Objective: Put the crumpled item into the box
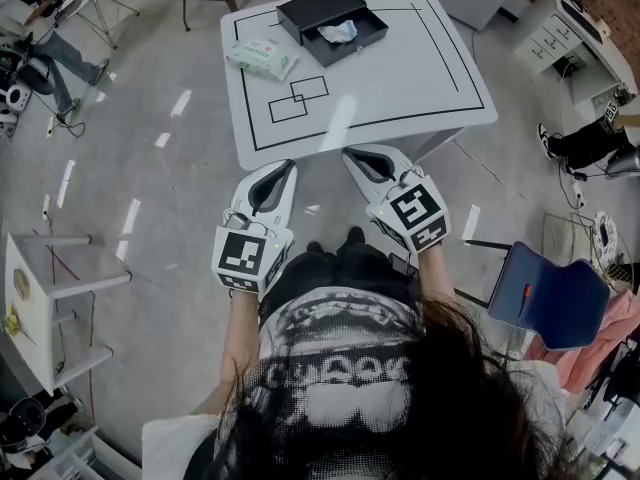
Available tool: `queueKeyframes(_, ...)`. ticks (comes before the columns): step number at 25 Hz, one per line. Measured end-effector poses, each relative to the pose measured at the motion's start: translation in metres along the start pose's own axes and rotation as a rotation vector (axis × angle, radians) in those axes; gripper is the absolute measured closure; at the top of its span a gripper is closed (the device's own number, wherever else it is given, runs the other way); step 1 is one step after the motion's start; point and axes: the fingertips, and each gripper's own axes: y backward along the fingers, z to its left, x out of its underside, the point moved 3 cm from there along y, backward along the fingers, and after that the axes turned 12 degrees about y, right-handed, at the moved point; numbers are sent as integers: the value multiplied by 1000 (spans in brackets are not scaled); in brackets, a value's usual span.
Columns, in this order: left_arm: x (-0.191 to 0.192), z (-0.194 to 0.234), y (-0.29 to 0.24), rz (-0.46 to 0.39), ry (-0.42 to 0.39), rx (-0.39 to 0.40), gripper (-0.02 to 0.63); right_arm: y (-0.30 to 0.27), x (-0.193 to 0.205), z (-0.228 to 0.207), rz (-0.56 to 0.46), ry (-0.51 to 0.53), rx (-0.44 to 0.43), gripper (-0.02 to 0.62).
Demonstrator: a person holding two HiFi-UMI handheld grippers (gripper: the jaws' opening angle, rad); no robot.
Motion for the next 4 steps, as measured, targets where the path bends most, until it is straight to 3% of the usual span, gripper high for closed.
queueKeyframes(4, 1, 3, 6, 3, 5, 3, 606, -2, -3, 6, 3, -2, 6, 591)
